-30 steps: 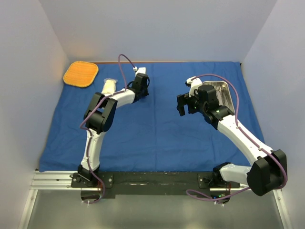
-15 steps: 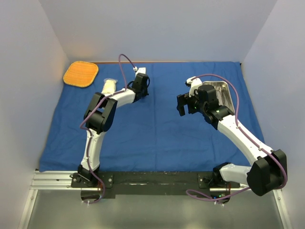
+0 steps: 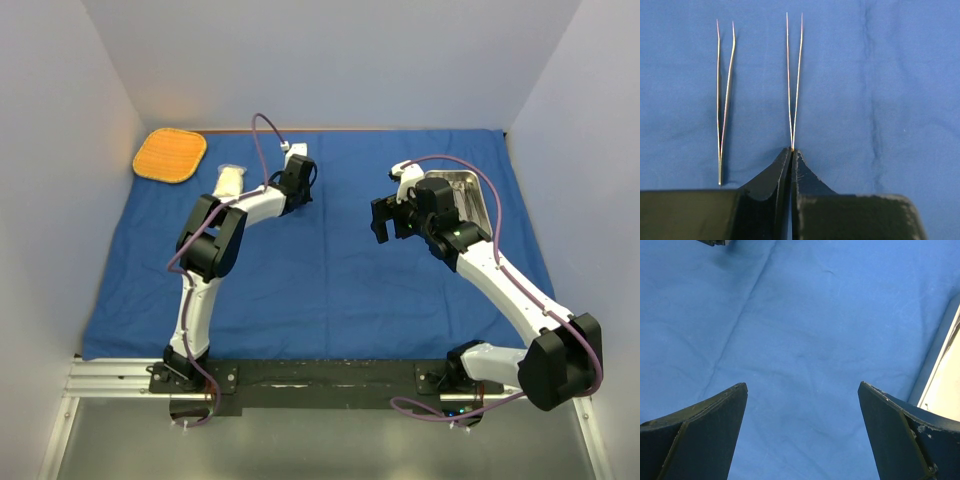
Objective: Open and lay out the surgical kit
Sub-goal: Place the medical item in the surgical kit, then pick up the medical item from the container, then adjust the medical item.
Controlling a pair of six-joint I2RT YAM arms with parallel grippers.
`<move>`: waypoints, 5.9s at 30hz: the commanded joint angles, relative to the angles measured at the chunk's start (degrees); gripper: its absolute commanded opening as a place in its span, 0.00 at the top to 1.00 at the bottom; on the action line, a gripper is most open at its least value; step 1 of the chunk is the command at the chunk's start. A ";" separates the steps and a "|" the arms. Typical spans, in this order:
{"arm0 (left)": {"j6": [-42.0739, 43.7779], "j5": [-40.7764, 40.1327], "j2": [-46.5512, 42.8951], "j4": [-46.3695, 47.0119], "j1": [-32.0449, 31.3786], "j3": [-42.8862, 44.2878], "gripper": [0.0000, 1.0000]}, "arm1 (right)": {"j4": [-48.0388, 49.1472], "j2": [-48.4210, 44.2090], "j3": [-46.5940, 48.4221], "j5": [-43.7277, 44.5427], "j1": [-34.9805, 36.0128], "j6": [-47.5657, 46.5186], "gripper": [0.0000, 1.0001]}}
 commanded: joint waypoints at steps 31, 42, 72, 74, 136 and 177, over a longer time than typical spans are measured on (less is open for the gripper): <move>3.17 0.00 -2.50 -5.04 -0.44 0.71 0.78 | 1.57 0.43 1.09 -0.64 0.36 -0.69 0.02; 3.35 0.00 -2.58 -5.48 -0.53 0.71 0.89 | 1.49 0.43 1.18 -0.73 0.36 -0.69 0.02; 12.22 -4.12 -22.43 -11.01 -0.97 -3.42 0.00 | -6.86 12.54 13.21 18.07 -14.66 17.85 0.01; 13.28 -4.92 -25.16 -12.60 -0.97 -6.39 0.00 | -7.39 14.74 14.27 20.61 -17.83 19.88 0.03; 27.68 1.75 -45.12 0.48 -0.97 -29.87 0.00 | -4.84 34.63 23.15 1.56 -27.42 11.17 1.00; 82.64 33.39 -38.79 54.03 -17.06 -46.75 0.04 | -0.89 18.97 5.57 -70.95 -13.53 31.22 1.00</move>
